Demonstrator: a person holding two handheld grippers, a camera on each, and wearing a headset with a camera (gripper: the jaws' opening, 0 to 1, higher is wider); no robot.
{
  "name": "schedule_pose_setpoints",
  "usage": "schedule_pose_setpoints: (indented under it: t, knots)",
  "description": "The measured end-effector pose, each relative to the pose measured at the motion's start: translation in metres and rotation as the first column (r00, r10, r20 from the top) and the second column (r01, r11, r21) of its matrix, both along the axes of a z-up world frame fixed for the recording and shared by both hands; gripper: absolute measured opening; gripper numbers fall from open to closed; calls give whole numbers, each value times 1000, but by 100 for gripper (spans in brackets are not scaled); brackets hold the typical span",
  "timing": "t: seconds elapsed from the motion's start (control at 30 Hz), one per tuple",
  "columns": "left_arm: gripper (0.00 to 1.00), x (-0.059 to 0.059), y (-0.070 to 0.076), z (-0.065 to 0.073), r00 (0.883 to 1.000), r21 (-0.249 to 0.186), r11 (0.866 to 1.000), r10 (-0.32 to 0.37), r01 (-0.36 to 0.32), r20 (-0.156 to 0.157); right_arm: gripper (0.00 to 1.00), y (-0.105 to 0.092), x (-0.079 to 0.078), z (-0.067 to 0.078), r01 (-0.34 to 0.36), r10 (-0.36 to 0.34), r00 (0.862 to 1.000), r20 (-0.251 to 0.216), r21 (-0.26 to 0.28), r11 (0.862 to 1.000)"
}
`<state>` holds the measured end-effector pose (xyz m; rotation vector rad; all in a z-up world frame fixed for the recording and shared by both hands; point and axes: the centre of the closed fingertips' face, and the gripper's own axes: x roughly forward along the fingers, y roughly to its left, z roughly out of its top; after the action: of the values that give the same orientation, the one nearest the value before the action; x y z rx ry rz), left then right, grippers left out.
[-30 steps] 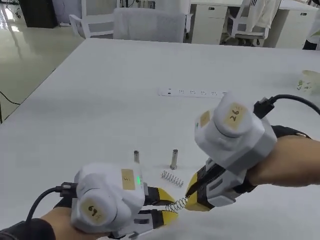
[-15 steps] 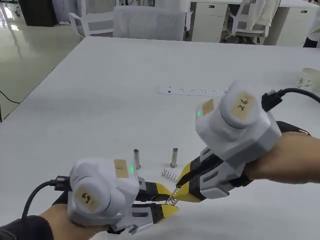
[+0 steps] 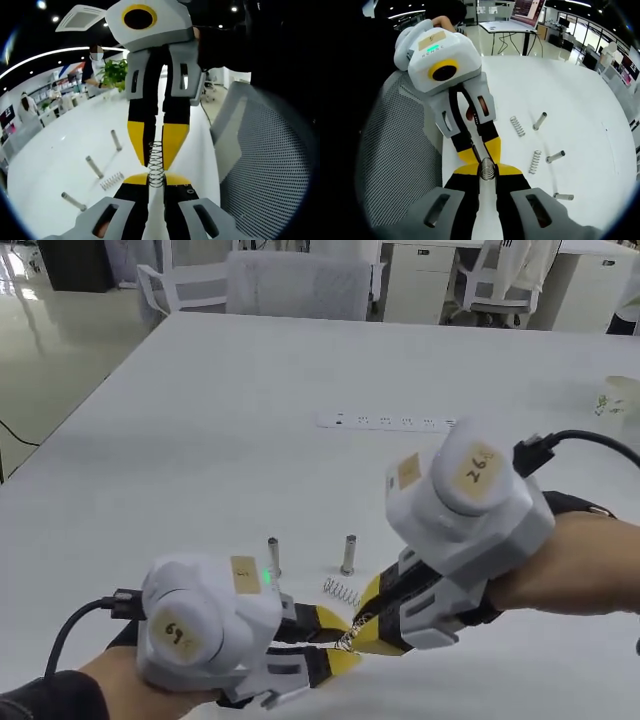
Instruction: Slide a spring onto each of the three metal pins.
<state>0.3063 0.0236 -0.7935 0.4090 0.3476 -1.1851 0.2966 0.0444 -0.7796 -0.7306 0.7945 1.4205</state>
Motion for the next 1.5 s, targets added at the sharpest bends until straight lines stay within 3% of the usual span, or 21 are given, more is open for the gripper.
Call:
schedule_pose_setpoints:
  t: [0.17, 0.57, 1.07, 1.5]
  knots:
    - [2, -1, -3, 4, 1000, -10, 1000, -13, 13, 9, 9, -1, -2, -2, -2, 2, 1000, -9, -11, 1000]
    - [2, -5, -6, 2, 1000, -18, 1000, -26, 25, -8, 8, -4, -5, -5, -7, 5, 999, -32, -41, 999]
    - [4, 2, -2, 7, 999, -63, 998, 21, -22, -30, 8, -3, 3, 0, 9, -9, 1000, -10, -47, 999]
    - [14, 6, 2, 6, 997, -77, 996, 50, -54, -57, 8, -12, 10, 2, 36, -36, 999, 9, -62, 997]
